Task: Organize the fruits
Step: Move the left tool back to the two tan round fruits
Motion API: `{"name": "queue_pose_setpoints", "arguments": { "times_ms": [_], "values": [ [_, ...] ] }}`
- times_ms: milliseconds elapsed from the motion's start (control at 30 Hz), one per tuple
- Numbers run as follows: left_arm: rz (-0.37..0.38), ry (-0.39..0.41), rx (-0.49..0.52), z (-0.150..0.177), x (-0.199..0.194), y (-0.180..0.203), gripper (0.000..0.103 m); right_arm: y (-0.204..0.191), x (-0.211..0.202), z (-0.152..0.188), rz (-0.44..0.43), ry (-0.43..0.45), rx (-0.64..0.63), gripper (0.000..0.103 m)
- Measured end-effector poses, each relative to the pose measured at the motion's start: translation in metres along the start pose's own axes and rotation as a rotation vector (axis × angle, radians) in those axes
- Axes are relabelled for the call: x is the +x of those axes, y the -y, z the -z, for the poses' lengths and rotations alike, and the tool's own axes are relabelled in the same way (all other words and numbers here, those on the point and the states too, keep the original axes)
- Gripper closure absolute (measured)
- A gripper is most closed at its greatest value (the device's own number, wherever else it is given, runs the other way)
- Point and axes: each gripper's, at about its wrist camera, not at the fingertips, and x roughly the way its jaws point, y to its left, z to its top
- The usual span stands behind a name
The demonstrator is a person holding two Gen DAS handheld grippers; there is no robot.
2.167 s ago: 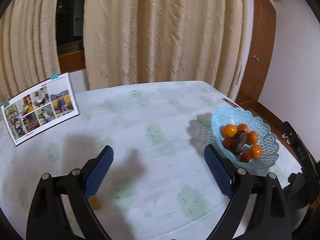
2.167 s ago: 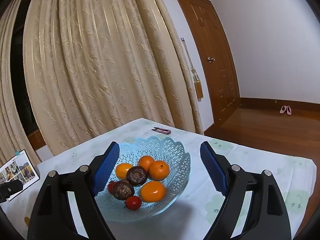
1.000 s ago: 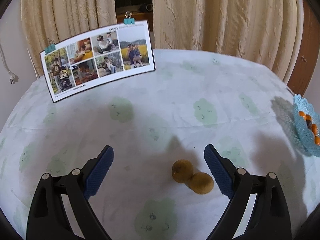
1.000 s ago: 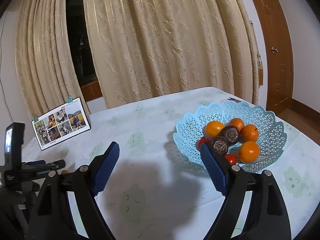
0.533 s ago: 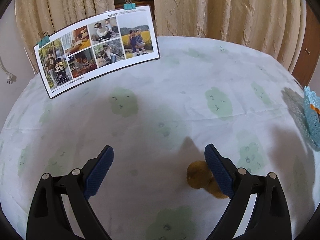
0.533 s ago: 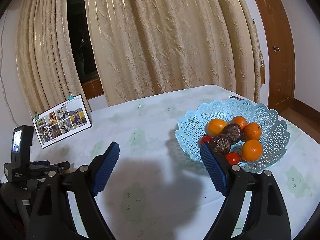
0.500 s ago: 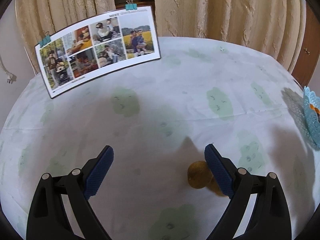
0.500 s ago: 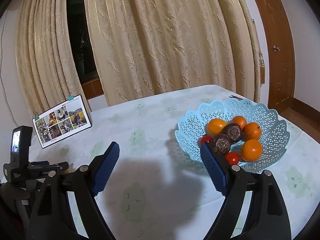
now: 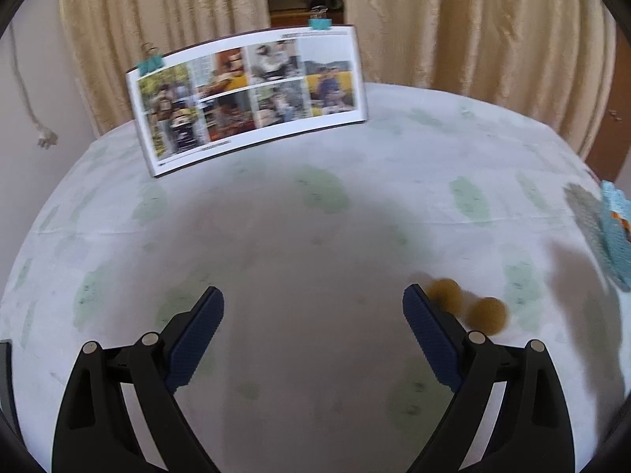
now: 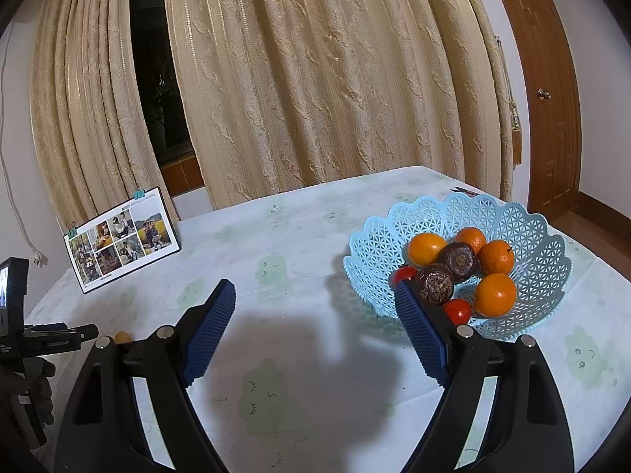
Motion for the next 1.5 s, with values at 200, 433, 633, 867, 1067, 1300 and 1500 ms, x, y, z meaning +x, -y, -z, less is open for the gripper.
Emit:
{"name": "queue_pose_setpoints", "arguments": {
  "times_ms": [200, 433, 633, 867, 1067, 1300, 1500],
  "values": [
    [0.085, 0.002, 0.087, -0.001, 0.004, 0.041, 0.025, 0.001, -0.002, 0.001, 0.002, 0.004, -0.007, 0.019],
    [0.154, -0.05, 0.085, -0.013, 0.022, 0.061, 0.044, 0.003, -0.001, 0.002, 0.001, -0.002, 0.007, 0.019],
    [0.237, -0.123, 0.028, -0.017, 0.031, 0.069, 0.066, 0.003, -0.001, 0.002, 0.001, -0.001, 0.006, 0.019],
    [0.266, -0.146, -0.002, -0.021, 0.037, 0.073, 0.066, 0.003, -0.001, 0.002, 0.002, 0.001, 0.005, 0.019],
    [0.298, -0.163, -0.031, -0.023, 0.042, 0.068, 0.068, 0.005, -0.001, 0.003, 0.003, 0.002, 0.013, 0.019],
    [0.33, -0.179, -0.08, -0.019, 0.041, 0.044, 0.074, 0.006, 0.0, 0.004, 0.004, 0.0, 0.017, 0.019],
    [0.326, -0.179, -0.074, -0.018, 0.04, 0.044, 0.074, 0.007, 0.001, 0.004, 0.009, 0.003, 0.014, 0.019]
  ]
}}
